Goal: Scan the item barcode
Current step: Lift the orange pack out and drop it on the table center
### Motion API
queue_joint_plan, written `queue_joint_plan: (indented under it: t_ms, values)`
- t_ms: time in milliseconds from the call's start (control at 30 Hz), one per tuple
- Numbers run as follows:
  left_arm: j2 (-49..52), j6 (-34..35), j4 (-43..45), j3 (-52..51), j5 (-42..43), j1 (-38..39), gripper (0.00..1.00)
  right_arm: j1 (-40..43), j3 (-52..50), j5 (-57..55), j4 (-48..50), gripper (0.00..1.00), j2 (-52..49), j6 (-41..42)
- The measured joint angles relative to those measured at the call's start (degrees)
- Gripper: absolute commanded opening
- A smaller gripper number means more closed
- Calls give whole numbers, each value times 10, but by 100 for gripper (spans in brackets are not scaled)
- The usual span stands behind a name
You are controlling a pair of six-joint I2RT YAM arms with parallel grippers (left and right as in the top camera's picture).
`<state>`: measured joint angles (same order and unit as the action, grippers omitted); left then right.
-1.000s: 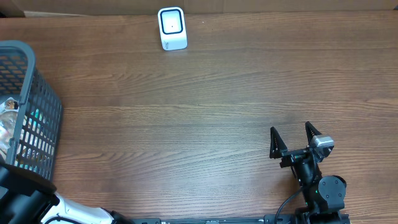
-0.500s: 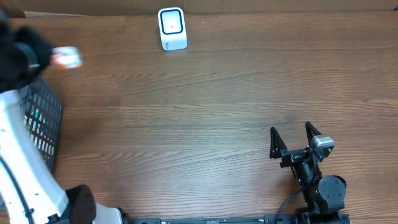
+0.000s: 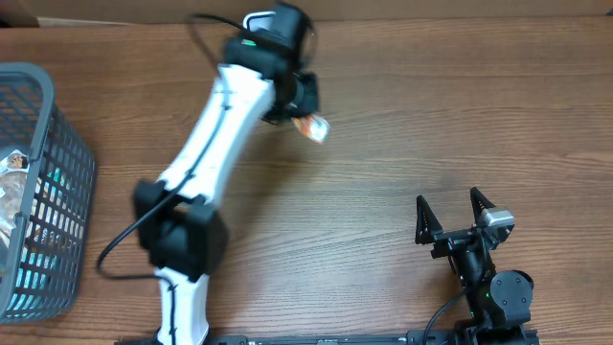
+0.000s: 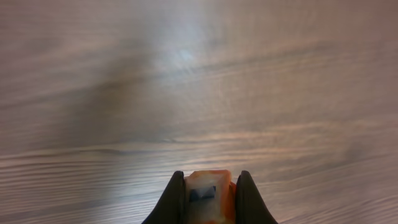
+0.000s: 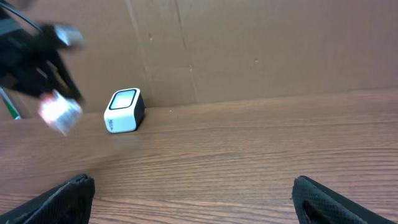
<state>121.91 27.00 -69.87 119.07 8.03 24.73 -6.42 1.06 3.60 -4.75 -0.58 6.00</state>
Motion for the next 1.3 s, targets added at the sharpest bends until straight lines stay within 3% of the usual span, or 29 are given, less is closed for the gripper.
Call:
queue_joint_plan:
  t_ms: [200, 267, 400, 467, 733, 900, 1167, 1300]
  values:
    - [75, 17, -35, -3, 6, 31, 4, 0, 0, 0, 0, 100, 0, 0]
    - [89, 18, -36, -3, 14, 29, 15, 0, 0, 0, 0, 100, 0, 0]
    - [103, 13, -21, -3, 34, 30, 82, 0, 0, 0, 0, 100, 0, 0]
    - [103, 9, -18, -3, 38, 34, 90, 0, 0, 0, 0, 100, 0, 0]
    - [101, -6, -91, 52, 35, 40, 84, 0, 0, 0, 0, 100, 0, 0]
    - [39, -13, -173, 151, -14, -16, 87, 0, 0, -1, 0, 100, 0, 0]
    - [-202, -15, -250, 221, -87, -250, 87, 0, 0, 0, 0, 100, 0, 0]
    - [-248, -14, -267, 224, -123, -372, 87, 0, 0, 0, 0, 100, 0, 0]
